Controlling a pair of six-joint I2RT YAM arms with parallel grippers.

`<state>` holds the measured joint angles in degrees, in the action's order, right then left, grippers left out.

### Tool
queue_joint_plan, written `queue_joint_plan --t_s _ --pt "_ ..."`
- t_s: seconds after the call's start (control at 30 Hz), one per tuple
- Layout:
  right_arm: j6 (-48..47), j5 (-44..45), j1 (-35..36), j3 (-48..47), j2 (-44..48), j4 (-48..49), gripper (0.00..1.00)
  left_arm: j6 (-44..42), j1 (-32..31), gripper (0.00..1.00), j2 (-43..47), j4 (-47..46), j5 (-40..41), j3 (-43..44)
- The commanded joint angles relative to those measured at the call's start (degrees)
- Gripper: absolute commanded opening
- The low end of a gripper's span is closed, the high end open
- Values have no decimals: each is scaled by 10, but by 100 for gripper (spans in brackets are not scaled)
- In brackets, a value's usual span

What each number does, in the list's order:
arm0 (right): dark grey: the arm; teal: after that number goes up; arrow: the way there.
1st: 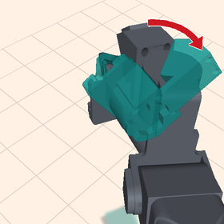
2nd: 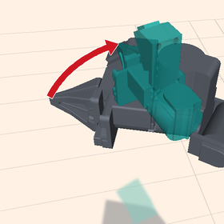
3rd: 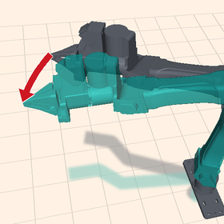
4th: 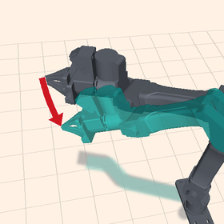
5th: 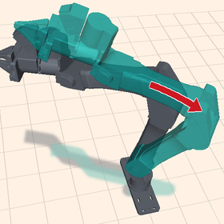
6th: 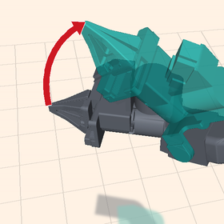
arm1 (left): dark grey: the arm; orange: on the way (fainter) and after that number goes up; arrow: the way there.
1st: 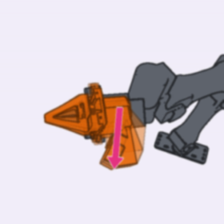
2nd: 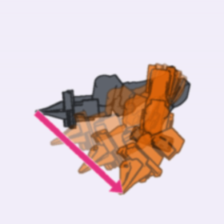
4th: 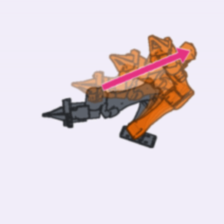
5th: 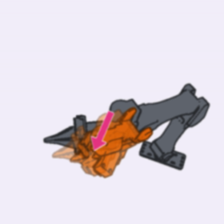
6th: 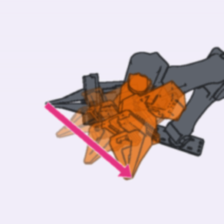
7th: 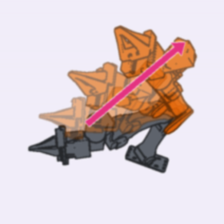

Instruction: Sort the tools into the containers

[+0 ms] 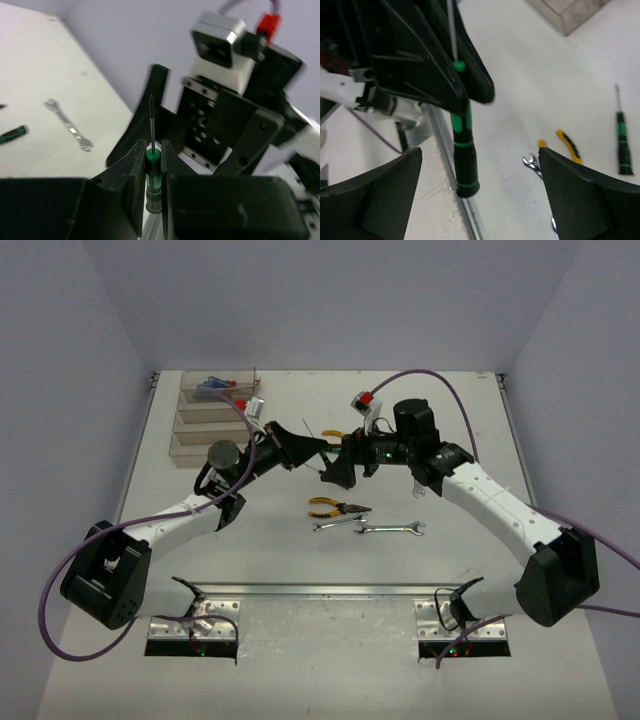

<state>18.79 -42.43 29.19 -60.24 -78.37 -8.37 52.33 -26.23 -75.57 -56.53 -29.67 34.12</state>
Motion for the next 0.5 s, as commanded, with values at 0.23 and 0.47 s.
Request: queue_joint_plan --t_s 0.23,0.47 --pt "47 473 -27 99 136 -39 99 120 236 0 -114 454 435 231" --pt "33 446 -28 144 143 -46 99 154 321 0 -339 472 436 434"
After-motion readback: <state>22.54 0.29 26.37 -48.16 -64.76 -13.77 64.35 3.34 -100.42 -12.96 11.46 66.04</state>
